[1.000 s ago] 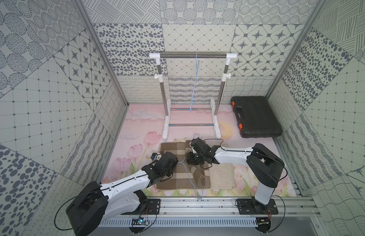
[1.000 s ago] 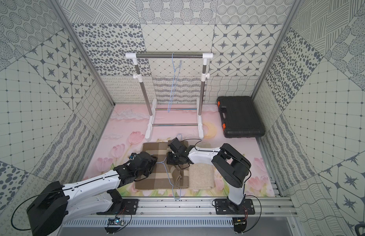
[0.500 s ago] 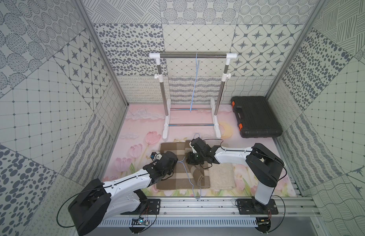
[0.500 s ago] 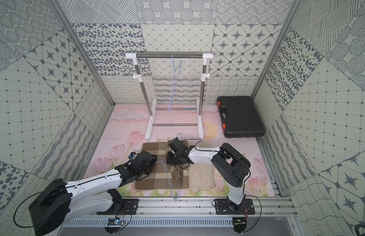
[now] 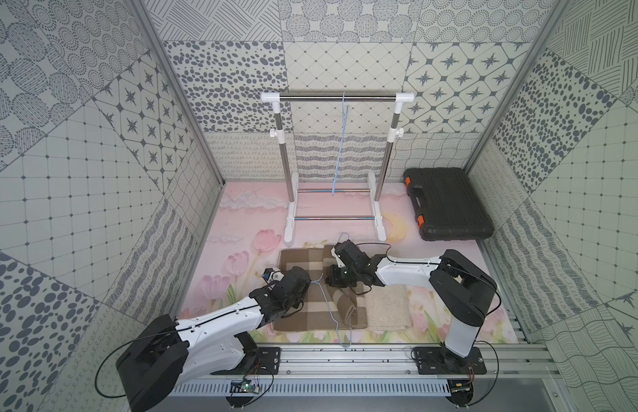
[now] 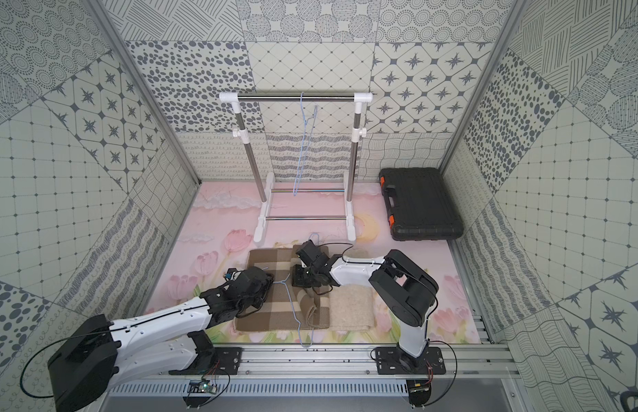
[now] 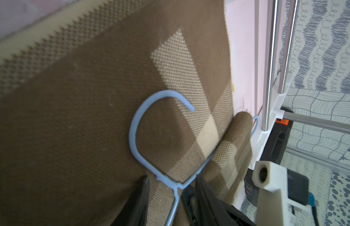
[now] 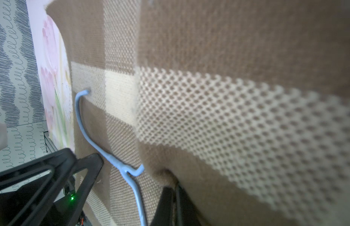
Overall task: Hang the scarf on the hanger
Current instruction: Pick up the hanger at the center of the board.
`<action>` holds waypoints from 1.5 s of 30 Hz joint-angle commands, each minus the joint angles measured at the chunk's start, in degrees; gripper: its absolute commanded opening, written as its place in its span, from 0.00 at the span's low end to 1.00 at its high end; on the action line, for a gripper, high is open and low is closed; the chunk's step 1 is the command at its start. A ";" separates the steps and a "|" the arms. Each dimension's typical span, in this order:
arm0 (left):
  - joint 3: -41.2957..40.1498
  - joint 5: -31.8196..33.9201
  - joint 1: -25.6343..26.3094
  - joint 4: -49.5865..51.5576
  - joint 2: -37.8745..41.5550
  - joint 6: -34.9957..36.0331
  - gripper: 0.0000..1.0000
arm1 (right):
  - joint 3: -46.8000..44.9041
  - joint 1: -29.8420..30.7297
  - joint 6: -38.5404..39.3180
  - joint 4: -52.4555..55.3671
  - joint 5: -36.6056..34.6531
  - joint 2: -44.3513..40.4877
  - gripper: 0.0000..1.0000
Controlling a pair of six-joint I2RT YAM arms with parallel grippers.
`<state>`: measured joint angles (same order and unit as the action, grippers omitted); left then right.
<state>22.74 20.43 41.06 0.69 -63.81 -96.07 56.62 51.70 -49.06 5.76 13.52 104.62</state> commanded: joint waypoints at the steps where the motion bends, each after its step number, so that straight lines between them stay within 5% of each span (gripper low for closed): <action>1: -0.42 4.14 0.34 0.49 -1.80 -1.12 0.38 | -2.57 0.14 0.98 4.04 -2.69 4.31 0.00; 9: -0.74 6.94 0.34 -3.58 -4.06 -0.03 0.23 | -2.53 0.10 1.15 3.78 -2.12 4.67 0.00; 17: -0.13 6.12 0.34 -7.72 -8.61 0.08 0.20 | -3.08 0.13 1.32 3.41 -1.71 4.92 0.00; 22: 0.17 4.56 0.34 -7.31 -7.34 -0.13 0.00 | -3.68 0.10 1.26 2.91 -1.29 5.03 0.00; 40: 11.80 17.86 11.04 21.91 -1.51 -16.82 0.00 | -1.69 2.27 1.22 5.97 -2.61 1.68 0.00; 45: 15.58 18.73 12.01 26.70 -3.11 -17.57 0.00 | -1.51 2.34 2.62 12.43 -3.43 -7.05 0.49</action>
<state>35.48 36.53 51.86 15.86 -66.02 -108.71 56.31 53.47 -47.90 9.52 12.12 100.18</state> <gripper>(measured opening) 0.060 0.463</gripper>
